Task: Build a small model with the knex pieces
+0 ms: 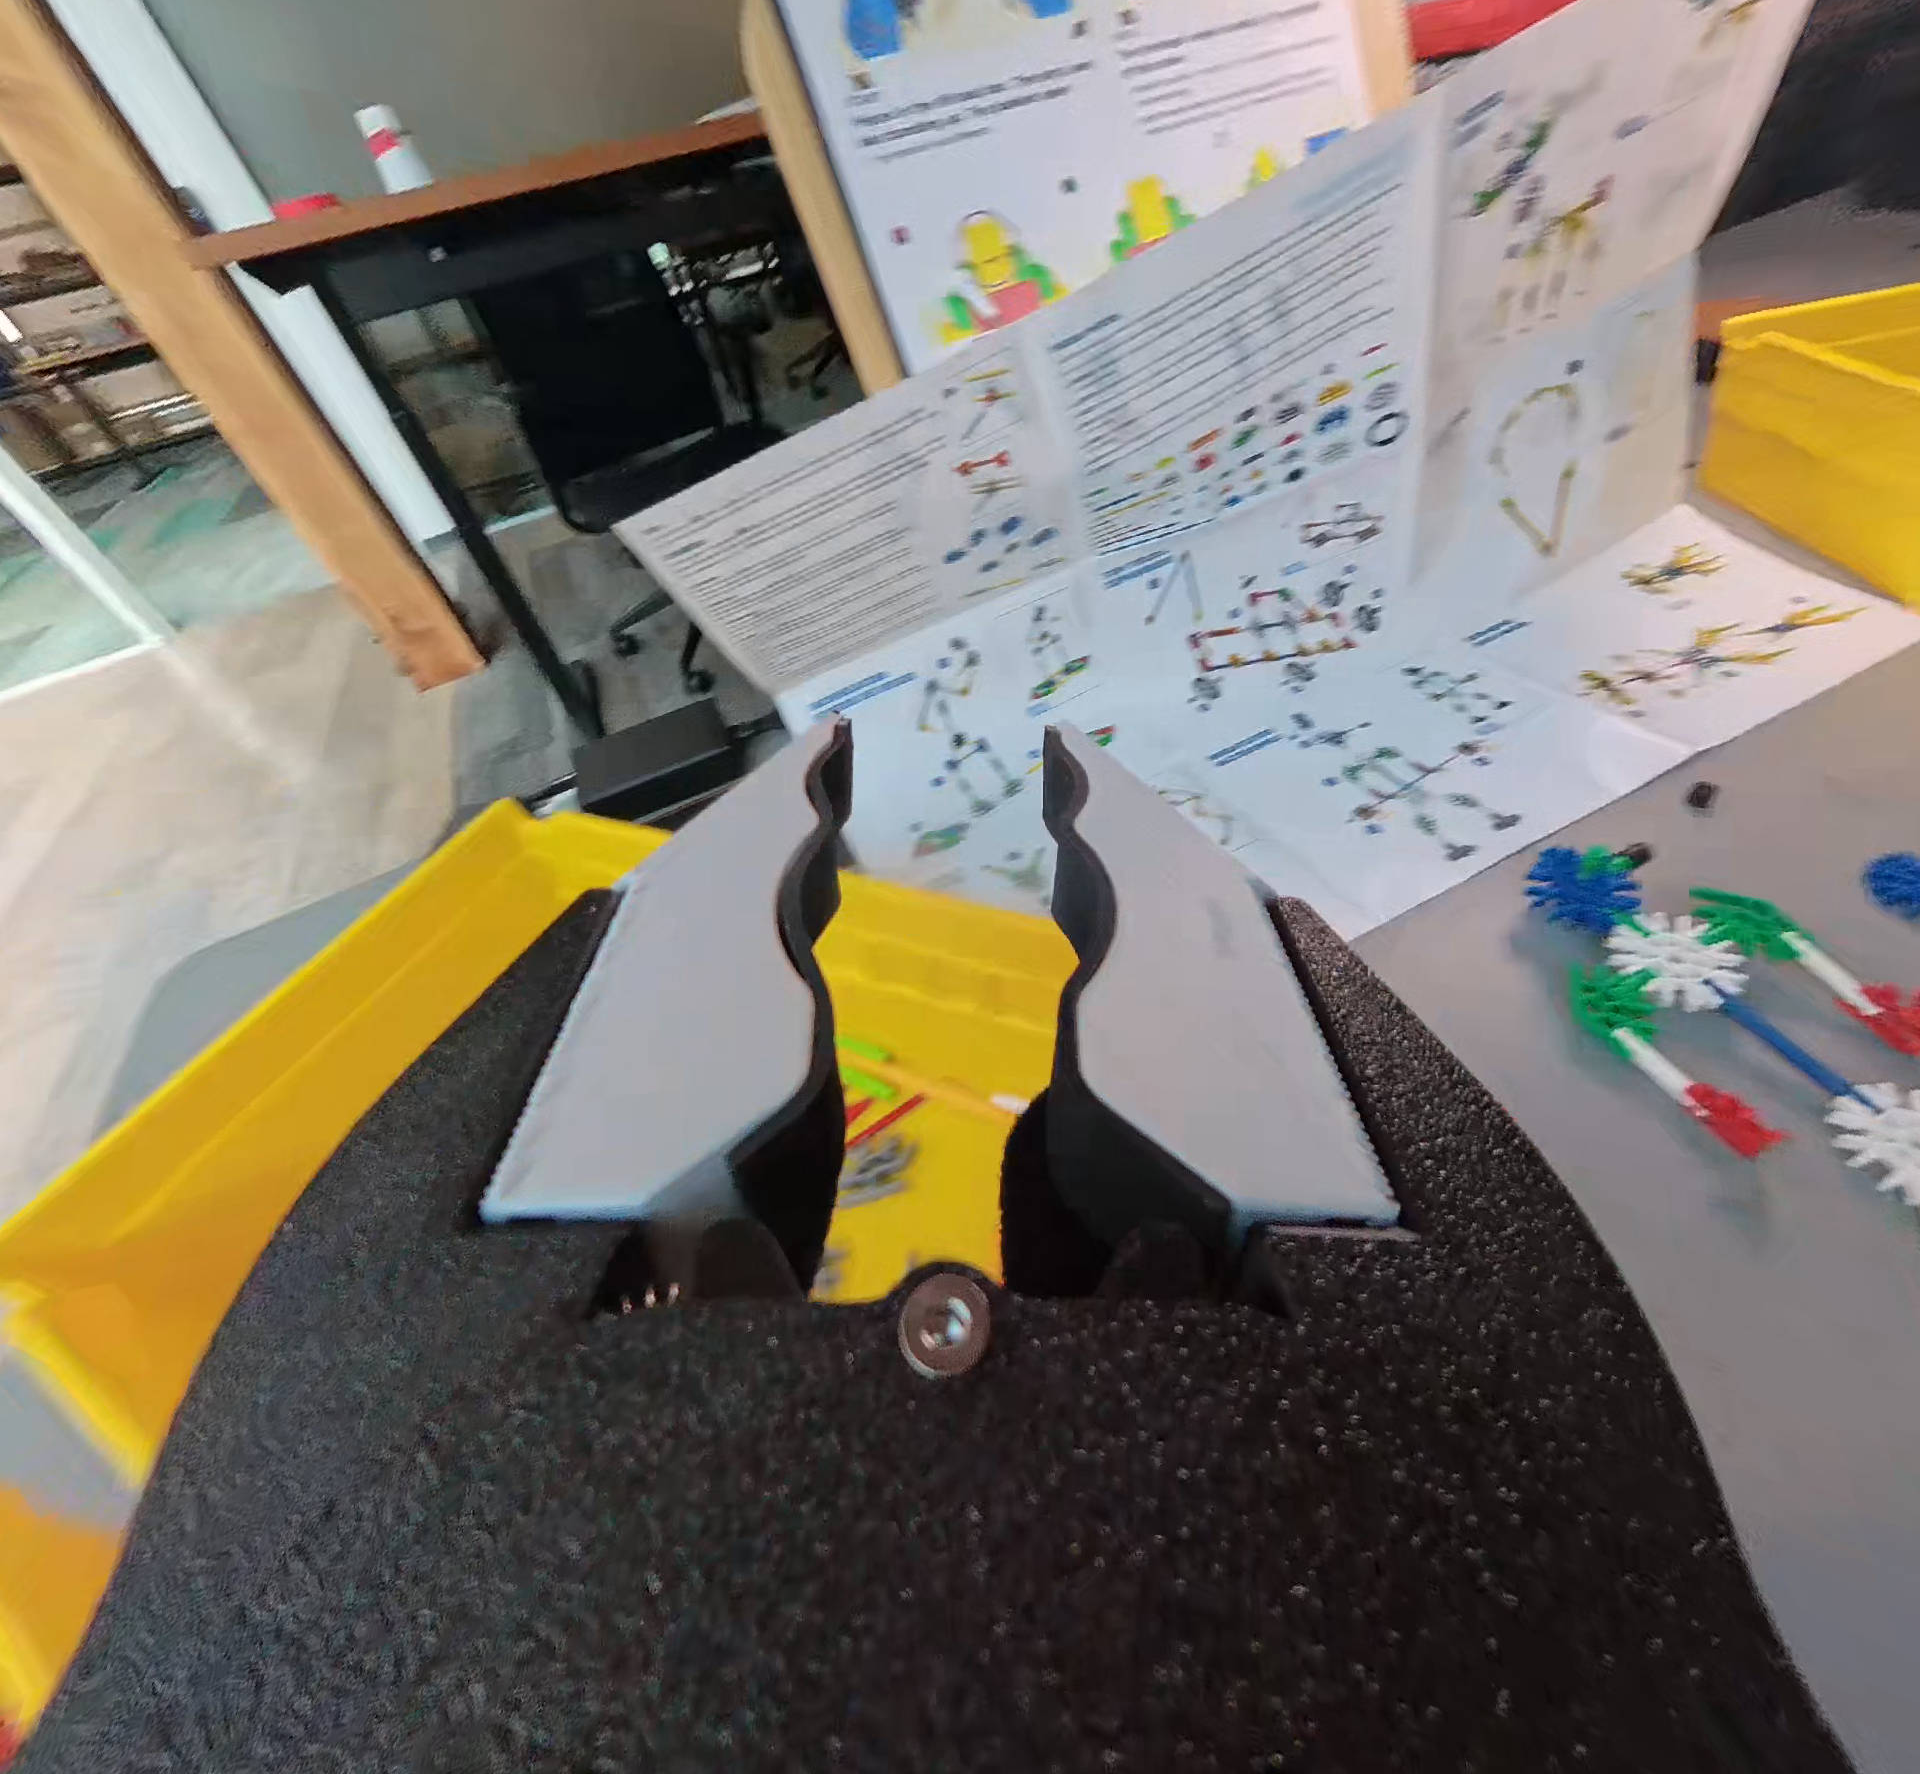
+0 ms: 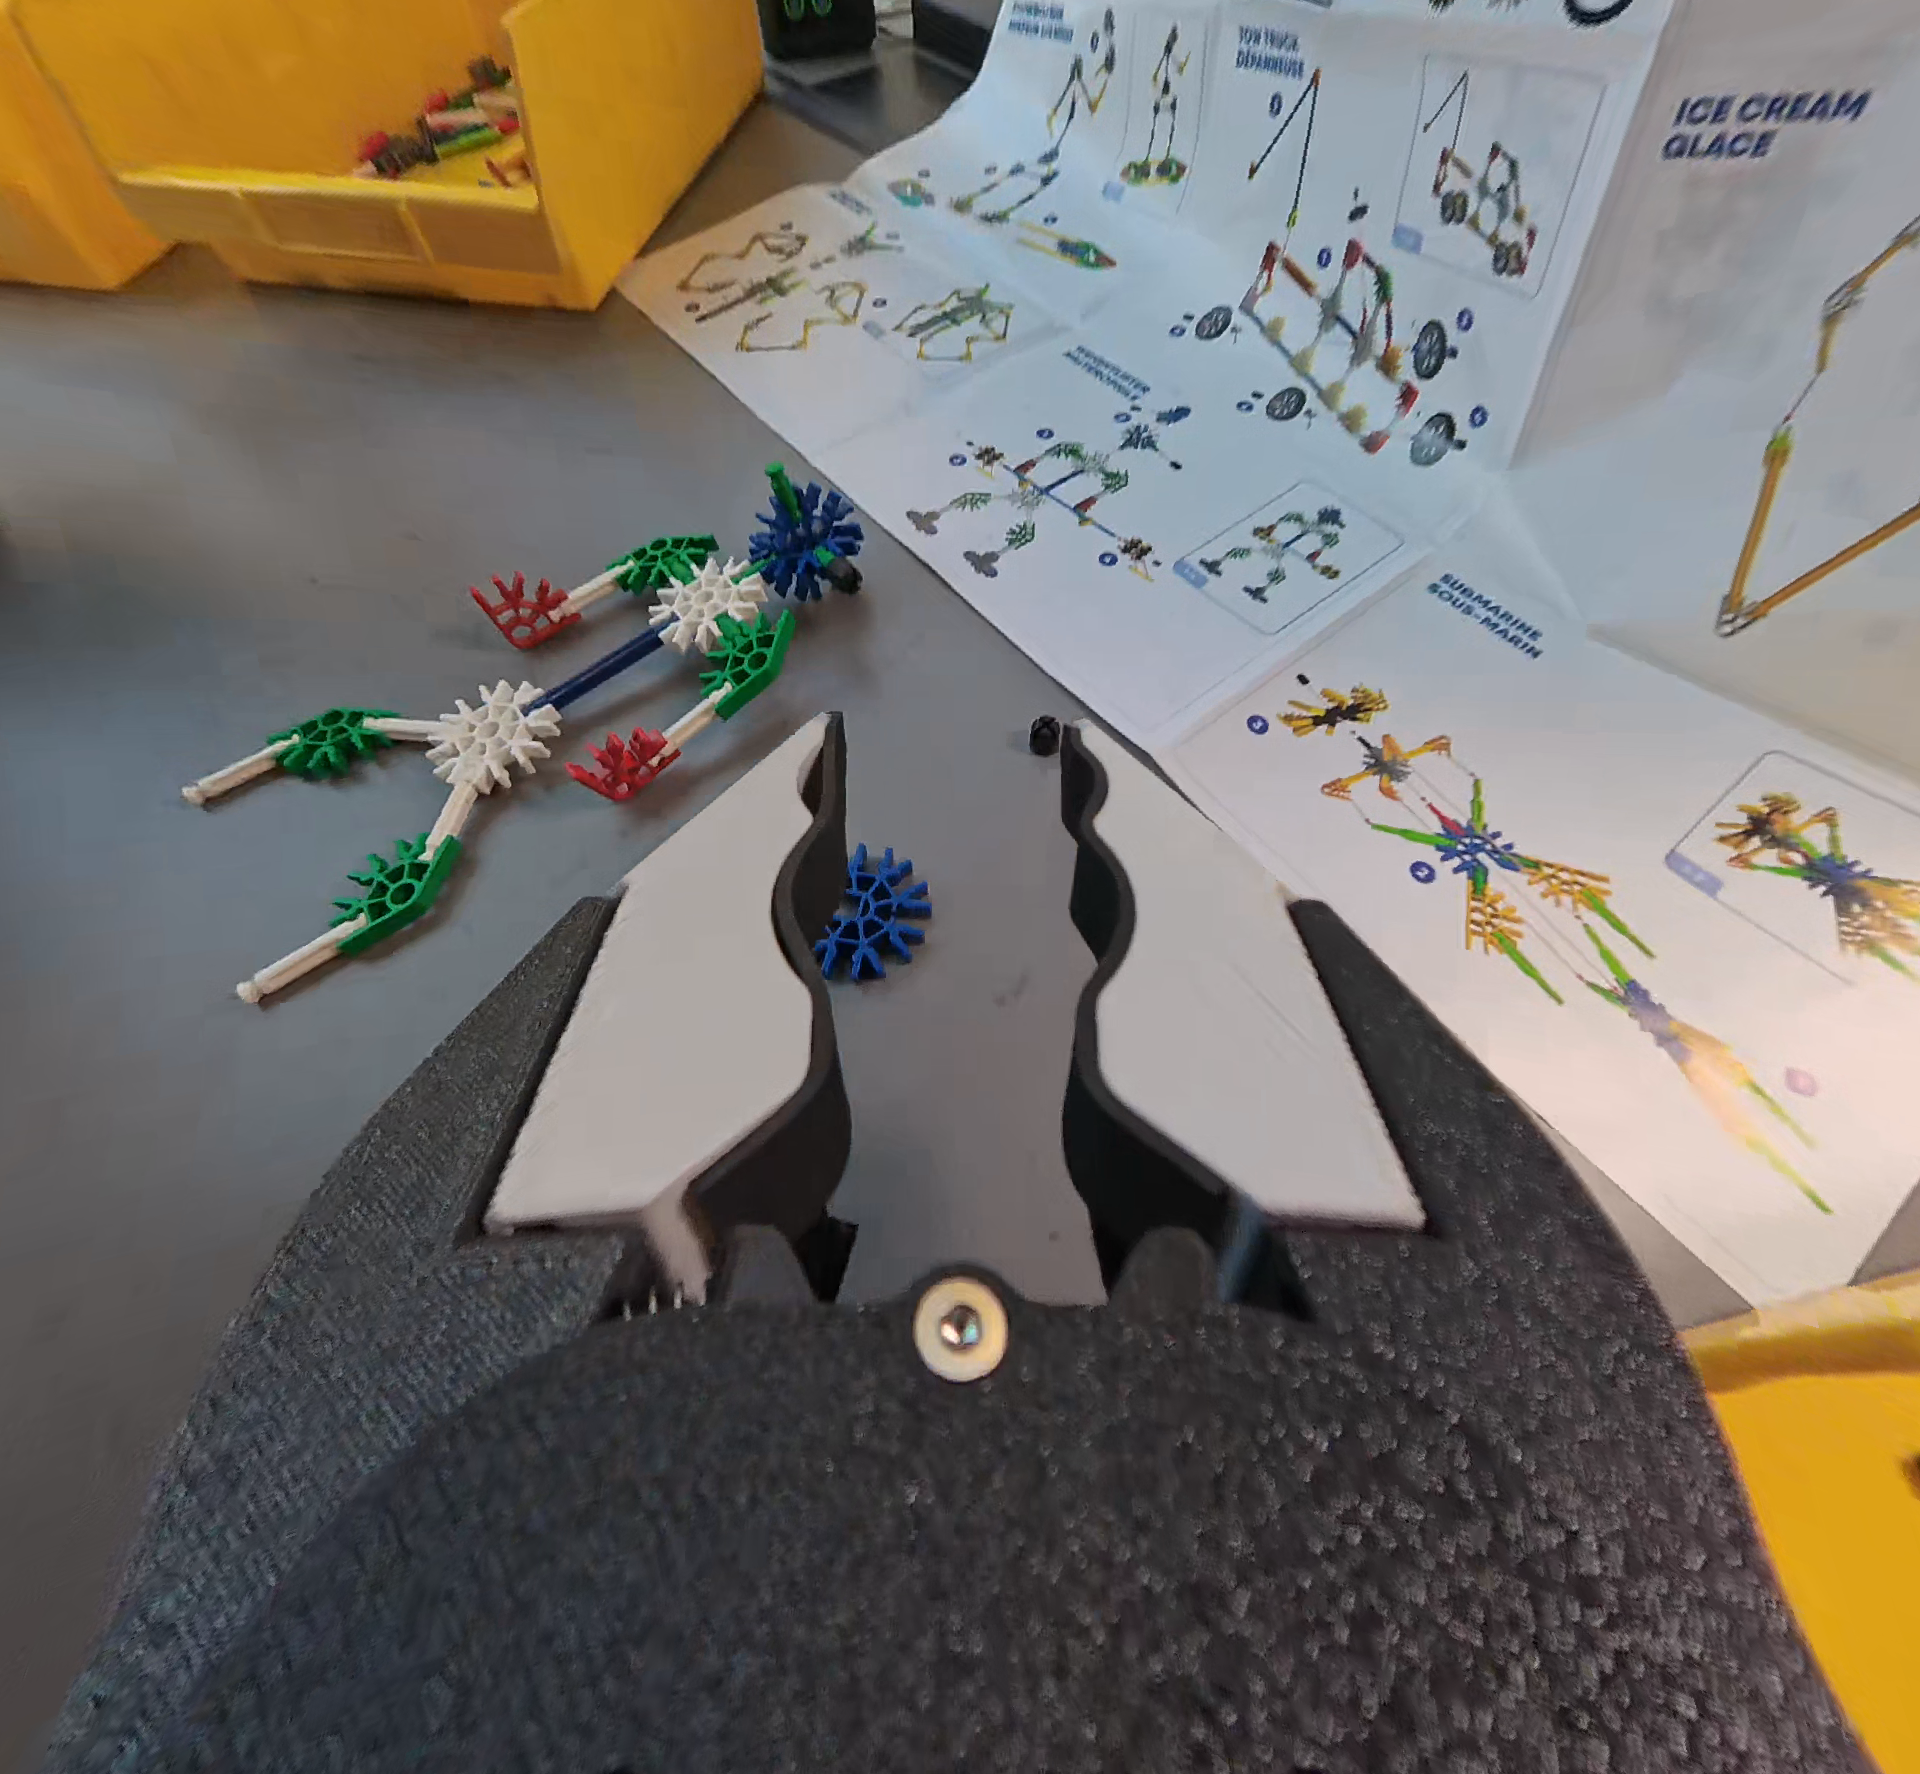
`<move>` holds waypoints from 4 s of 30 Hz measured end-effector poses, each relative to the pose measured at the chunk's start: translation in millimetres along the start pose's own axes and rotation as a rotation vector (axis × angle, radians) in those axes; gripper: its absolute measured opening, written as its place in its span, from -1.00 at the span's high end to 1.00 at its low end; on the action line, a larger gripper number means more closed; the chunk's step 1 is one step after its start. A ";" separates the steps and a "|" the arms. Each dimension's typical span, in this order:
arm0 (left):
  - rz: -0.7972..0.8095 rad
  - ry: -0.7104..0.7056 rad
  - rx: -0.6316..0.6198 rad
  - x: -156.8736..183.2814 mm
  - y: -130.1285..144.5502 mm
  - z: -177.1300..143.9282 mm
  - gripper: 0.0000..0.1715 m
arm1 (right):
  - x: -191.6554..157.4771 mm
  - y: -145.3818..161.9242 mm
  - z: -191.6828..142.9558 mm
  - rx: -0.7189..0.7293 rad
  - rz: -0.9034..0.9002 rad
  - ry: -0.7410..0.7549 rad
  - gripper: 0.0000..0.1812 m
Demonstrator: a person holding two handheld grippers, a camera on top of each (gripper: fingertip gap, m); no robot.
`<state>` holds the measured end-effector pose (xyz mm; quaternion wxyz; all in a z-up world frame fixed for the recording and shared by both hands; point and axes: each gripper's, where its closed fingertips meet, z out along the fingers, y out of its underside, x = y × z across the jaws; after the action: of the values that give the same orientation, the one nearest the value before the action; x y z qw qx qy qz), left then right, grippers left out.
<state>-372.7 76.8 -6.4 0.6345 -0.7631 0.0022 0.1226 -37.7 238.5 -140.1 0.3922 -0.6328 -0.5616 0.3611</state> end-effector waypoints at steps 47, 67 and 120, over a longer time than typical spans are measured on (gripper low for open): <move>0.072 0.375 -1.095 -86.9 207.0 88.7 0.80 | -13.5 15.1 14.1 -0.007 -0.114 -0.038 0.68; -0.086 0.223 -1.164 -102.2 216.8 92.3 0.64 | -14.2 17.2 14.8 -0.019 -0.124 -0.038 0.68; 0.194 0.409 -1.168 -77.7 213.2 72.1 0.50 | -19.0 20.7 16.1 -0.040 -0.146 -0.051 0.68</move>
<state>-495.3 93.4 -209.8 0.0854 -0.9884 0.1253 0.0120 -45.4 219.8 -165.4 0.3902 -0.5886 -0.6230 0.3363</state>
